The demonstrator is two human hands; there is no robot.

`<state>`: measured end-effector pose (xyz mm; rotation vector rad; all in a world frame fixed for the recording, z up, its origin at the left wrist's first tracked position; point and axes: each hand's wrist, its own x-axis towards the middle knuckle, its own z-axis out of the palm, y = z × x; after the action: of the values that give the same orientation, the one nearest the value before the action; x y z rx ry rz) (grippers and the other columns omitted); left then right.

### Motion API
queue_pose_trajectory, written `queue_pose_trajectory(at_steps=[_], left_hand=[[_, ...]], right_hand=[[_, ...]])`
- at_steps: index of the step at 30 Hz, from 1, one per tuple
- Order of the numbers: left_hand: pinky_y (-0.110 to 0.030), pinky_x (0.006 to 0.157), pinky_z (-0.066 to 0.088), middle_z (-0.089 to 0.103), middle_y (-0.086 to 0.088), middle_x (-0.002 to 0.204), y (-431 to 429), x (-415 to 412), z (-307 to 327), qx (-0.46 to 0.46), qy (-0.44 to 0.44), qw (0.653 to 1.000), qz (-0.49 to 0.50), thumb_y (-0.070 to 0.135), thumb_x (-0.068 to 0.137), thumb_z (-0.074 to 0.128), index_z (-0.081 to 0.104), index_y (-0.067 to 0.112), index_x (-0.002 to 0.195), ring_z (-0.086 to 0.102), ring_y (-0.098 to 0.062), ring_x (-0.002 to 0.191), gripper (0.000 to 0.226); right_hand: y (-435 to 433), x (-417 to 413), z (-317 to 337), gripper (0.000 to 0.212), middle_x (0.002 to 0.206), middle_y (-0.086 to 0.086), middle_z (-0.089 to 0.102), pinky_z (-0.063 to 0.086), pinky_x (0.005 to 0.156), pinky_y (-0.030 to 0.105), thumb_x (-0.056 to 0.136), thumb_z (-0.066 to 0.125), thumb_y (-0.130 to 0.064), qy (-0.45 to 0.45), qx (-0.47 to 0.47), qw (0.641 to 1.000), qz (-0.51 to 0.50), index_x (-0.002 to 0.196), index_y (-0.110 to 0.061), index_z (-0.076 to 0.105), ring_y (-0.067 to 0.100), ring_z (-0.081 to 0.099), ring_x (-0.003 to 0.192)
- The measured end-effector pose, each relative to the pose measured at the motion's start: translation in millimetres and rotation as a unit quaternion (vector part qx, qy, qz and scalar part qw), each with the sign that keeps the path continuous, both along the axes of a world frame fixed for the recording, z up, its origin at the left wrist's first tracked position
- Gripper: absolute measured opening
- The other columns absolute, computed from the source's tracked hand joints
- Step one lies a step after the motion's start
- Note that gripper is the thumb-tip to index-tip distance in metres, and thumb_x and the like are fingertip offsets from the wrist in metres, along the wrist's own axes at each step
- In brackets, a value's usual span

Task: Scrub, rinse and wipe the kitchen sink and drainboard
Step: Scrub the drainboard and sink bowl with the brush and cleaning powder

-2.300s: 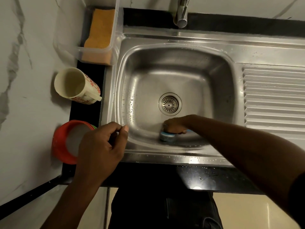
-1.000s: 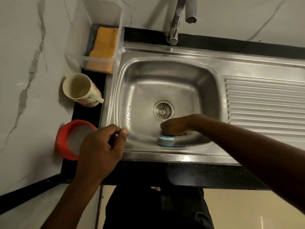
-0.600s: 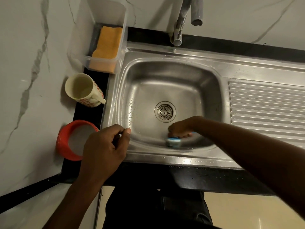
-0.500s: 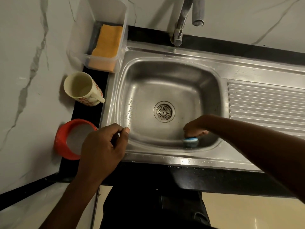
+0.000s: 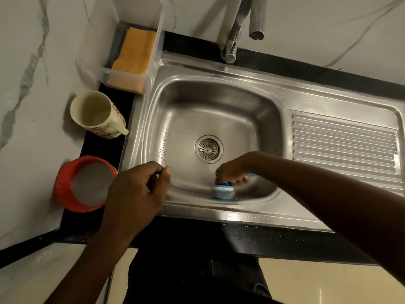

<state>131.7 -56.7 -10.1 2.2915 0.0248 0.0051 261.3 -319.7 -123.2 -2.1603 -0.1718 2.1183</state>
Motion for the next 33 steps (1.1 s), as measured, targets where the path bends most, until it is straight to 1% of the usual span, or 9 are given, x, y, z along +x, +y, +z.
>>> queue_pose_trajectory(at_steps=[3, 5, 12, 15, 17, 22, 26, 30, 33], left_hand=[[-0.032, 0.048, 0.044, 0.052, 0.007, 0.054, -5, 1, 0, -0.004, 0.003, 1.0, 0.002, 0.031, 0.101, 0.064, 0.064, 0.021, 0.074, 0.054, -0.015, 0.05, 0.029], [-0.031, 0.048, 0.043, 0.053, 0.007, 0.054, -9, 2, 0, -0.007, 0.008, 1.0, 0.003, 0.033, 0.101, 0.063, 0.064, 0.022, 0.074, 0.054, -0.016, 0.05, 0.029], [-0.023, 0.048, 0.039, 0.05, 0.006, 0.052, -12, -5, 5, -0.006, 0.015, 1.0, 0.021, 0.032, 0.101, 0.064, 0.063, 0.021, 0.072, 0.053, -0.02, 0.049, 0.031], [-0.031, 0.048, 0.043, 0.05, 0.006, 0.052, -10, -9, 2, -0.001, 0.017, 0.999, 0.034, 0.032, 0.102, 0.065, 0.062, 0.021, 0.072, 0.052, -0.019, 0.049, 0.032], [-0.034, 0.048, 0.045, 0.052, 0.006, 0.054, -10, -11, -2, -0.001, 0.027, 0.999, 0.036, 0.033, 0.102, 0.065, 0.062, 0.022, 0.073, 0.053, -0.019, 0.05, 0.031], [-0.035, 0.051, 0.048, 0.055, 0.007, 0.057, -14, -13, -6, -0.003, 0.03, 0.999, 0.022, 0.035, 0.103, 0.064, 0.065, 0.022, 0.078, 0.055, -0.014, 0.052, 0.028], [-0.037, 0.049, 0.045, 0.051, 0.005, 0.054, -9, -14, -6, -0.005, 0.027, 0.999, 0.022, 0.033, 0.103, 0.064, 0.063, 0.021, 0.075, 0.051, -0.018, 0.049, 0.03], [-0.038, 0.049, 0.045, 0.052, 0.005, 0.053, -3, -20, -8, 0.011, 0.031, 0.999, 0.024, 0.035, 0.104, 0.062, 0.065, 0.023, 0.077, 0.053, -0.019, 0.048, 0.03], [-0.034, 0.049, 0.045, 0.053, 0.005, 0.054, 1, -23, -10, 0.005, 0.042, 0.999, 0.034, 0.032, 0.102, 0.063, 0.065, 0.021, 0.076, 0.054, -0.02, 0.049, 0.029]], right_hand=[[-49, 3, 6, 0.02, 0.063, 0.002, 0.045, 0.035, 0.045, 0.022, 0.099, 0.051, -0.026, -0.011, -0.084, 0.996, 0.033, 0.091, -0.009, 0.057, 0.013, 0.041, 0.046], [-65, 7, 7, 0.019, 0.083, 0.005, 0.059, 0.052, 0.067, 0.027, 0.098, 0.052, -0.026, -0.006, -0.124, 0.992, 0.024, 0.094, -0.01, 0.061, 0.015, 0.058, 0.069], [-42, -3, -29, 0.035, 0.104, 0.006, 0.056, 0.045, 0.086, 0.035, 0.104, 0.055, -0.022, -0.034, -0.104, 0.991, 0.07, 0.132, -0.001, 0.058, 0.024, 0.057, 0.093], [-24, -9, -42, 0.022, 0.097, 0.01, 0.06, 0.051, 0.068, 0.03, 0.106, 0.05, -0.02, -0.028, -0.066, 0.997, -0.014, 0.112, -0.004, 0.064, 0.021, 0.059, 0.077], [-8, -7, -42, 0.029, 0.069, 0.004, 0.05, 0.037, 0.043, 0.02, 0.106, 0.044, -0.024, -0.002, -0.049, 0.998, -0.038, 0.083, -0.011, 0.058, 0.014, 0.044, 0.048], [-30, 15, -22, 0.037, 0.054, -0.005, 0.032, 0.023, 0.038, 0.019, 0.105, 0.04, -0.027, 0.087, -0.103, 0.991, 0.022, 0.069, -0.018, 0.045, 0.008, 0.024, 0.039], [-59, 12, -22, 0.028, 0.073, 0.0, 0.052, 0.043, 0.058, 0.025, 0.106, 0.05, -0.028, 0.002, -0.144, 0.987, 0.068, 0.08, -0.018, 0.053, 0.013, 0.047, 0.058], [-37, 7, -61, 0.024, 0.117, 0.01, 0.065, 0.049, 0.102, 0.04, 0.091, 0.065, -0.034, -0.018, -0.123, 0.987, 0.106, 0.104, -0.014, 0.065, 0.026, 0.064, 0.103], [3, -3, -60, 0.017, 0.095, 0.014, 0.066, 0.052, 0.086, 0.036, 0.098, 0.059, -0.022, -0.007, -0.07, 0.996, 0.061, 0.092, -0.008, 0.064, 0.027, 0.064, 0.082]])
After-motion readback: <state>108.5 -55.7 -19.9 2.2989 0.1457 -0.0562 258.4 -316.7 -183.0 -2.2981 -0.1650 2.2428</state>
